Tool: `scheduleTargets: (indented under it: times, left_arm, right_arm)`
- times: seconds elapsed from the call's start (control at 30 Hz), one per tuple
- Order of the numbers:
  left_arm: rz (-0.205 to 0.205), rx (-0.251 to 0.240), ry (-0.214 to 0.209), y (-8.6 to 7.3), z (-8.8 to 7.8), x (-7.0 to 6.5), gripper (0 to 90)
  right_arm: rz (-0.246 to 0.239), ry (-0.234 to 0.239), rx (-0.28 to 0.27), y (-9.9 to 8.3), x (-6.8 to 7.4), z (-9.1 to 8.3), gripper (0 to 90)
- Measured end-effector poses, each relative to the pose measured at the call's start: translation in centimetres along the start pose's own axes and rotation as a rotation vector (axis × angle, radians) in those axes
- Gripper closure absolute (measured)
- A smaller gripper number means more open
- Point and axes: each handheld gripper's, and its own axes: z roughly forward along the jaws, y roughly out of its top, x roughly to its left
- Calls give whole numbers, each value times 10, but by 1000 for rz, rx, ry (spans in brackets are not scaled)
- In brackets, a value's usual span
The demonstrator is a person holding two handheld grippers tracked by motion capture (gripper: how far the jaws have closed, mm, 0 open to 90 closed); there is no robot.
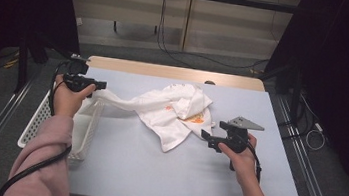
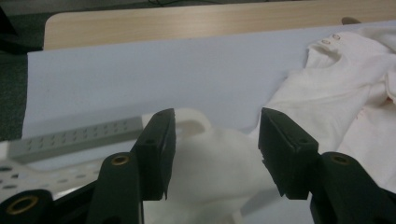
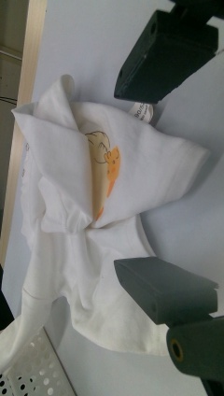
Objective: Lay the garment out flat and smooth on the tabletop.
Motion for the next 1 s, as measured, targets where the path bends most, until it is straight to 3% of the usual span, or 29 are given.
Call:
scheduleTargets:
  times: [0.03, 0.13, 0.3, 0.4, 0.5, 0.63, 0.77, 0.93, 1.0]
  left_arm:
    - [6, 7, -13, -3, -2, 0, 534]
    - [17, 8, 5, -12, -5, 2, 523]
    - [38, -20, -8, -18, -9, -5, 421]
    - [49, -18, -42, -19, -12, -18, 323]
    - [88, -2, -69, -21, -12, -33, 273]
    - [110, 6, -110, -25, -10, -52, 200]
    - [125, 2, -138, -30, -4, -69, 169]
    - [148, 12, -166, -36, 5, -87, 149]
    - [161, 9, -173, -39, 10, -94, 147]
  right_arm:
    - [-2, 2, -3, 0, 0, 0, 149]
    - [1, 0, -1, 0, 1, 0, 149]
    - [-6, -5, -2, 1, 2, 0, 153]
    - [-26, -14, 4, 0, 2, 1, 156]
    - [-53, -43, 23, 0, 1, 2, 179]
    - [-89, -58, 57, -2, -1, 9, 314]
    - [-121, -46, 89, -4, 2, 17, 388]
    - [-154, -69, 121, -7, 3, 22, 382]
    - [-160, -68, 129, -7, 3, 24, 431]
